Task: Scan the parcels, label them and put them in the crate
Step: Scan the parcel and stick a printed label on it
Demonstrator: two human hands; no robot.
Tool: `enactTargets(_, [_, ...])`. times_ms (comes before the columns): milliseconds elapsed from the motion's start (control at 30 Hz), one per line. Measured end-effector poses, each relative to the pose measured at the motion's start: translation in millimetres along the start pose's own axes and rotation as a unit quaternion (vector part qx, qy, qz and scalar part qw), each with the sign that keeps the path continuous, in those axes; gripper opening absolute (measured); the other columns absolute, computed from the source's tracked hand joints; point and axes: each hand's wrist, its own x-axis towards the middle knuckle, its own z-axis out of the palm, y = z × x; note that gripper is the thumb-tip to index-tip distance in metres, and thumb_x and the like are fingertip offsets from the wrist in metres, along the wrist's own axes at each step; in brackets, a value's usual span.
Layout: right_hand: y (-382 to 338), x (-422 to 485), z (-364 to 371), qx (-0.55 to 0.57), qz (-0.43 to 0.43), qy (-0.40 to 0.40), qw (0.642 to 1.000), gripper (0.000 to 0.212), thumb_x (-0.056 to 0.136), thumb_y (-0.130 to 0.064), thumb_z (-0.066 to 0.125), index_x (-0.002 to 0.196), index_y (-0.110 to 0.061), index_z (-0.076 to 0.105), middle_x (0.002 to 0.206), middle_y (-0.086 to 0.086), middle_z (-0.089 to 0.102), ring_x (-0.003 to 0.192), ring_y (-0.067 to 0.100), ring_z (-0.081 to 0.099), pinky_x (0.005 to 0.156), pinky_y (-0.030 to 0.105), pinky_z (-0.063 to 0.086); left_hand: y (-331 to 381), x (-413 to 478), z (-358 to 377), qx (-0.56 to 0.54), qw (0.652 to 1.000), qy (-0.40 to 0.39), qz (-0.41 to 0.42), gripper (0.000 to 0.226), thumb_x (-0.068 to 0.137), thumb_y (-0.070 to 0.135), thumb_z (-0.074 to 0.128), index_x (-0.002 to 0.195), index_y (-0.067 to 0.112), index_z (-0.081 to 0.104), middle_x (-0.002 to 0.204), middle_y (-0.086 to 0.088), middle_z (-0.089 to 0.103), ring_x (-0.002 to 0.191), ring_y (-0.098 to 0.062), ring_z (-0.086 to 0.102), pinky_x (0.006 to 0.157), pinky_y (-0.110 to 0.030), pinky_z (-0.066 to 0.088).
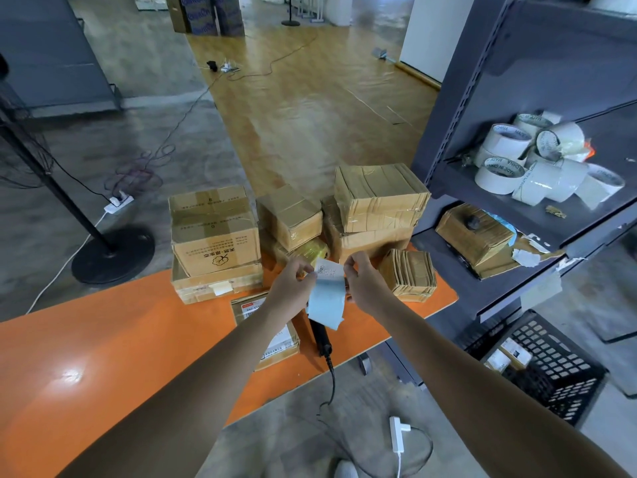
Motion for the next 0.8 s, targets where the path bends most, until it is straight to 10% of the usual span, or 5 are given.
enactTargets(300, [2, -11, -4, 0.008, -0.016, -0.020, 1.000, 0.033, 0.094, -0.020, 0.056, 0.118, -0.033, 0.038, 0.079, 0.006, 0.065, 0.056, 0.018, 0.053, 0.042, 0.024, 0.040, 8, -1, 6, 0.018, 0.999, 0.018, -0.045, 0.010, 0.099, 0.029, 0.047, 0.089, 0.028, 0.047, 0.094, -0.006, 0.059, 0.089, -0.027, 0.065, 0.079, -0.051, 0.058])
enactTargets(533, [22, -12, -12, 0.121, 0.028, 0.005, 0.992, 0.089, 0.086, -0.010, 0.071, 0.148, -0.042, 0.017, 0.078, 0.013, 0.064, 0.055, 0.012, 0.052, 0.047, 0.021, 0.044, 16, 7, 22, -0.071, 0.993, 0.012, -0.095, 0.007, 0.100, 0.019, 0.048, 0.107, 0.019, 0.048, 0.107, -0.005, 0.055, 0.087, -0.015, 0.061, 0.048, -0.022, 0.053])
enactTargets(667, [32, -8, -21, 0.152, 0.059, 0.017, 0.987, 0.089, 0.080, -0.010, 0.079, 0.148, -0.034, 0.028, 0.106, 0.017, 0.065, 0.097, 0.032, 0.066, 0.083, 0.046, 0.058, 17, 8, 34, -0.122, 0.984, 0.005, -0.133, 0.009, 0.100, 0.016, 0.048, 0.109, 0.018, 0.048, 0.116, -0.011, 0.059, 0.101, -0.027, 0.064, 0.057, -0.031, 0.059])
enactTargets(800, [43, -4, -28, 0.115, 0.053, 0.021, 0.992, 0.090, 0.079, -0.008, 0.079, 0.148, -0.034, 0.027, 0.093, 0.010, 0.064, 0.079, 0.020, 0.063, 0.062, 0.030, 0.053, 18, 13, 43, -0.121, 0.981, 0.004, -0.151, 0.011, 0.101, 0.016, 0.045, 0.111, 0.013, 0.047, 0.114, -0.011, 0.058, 0.093, -0.025, 0.066, 0.061, -0.031, 0.057])
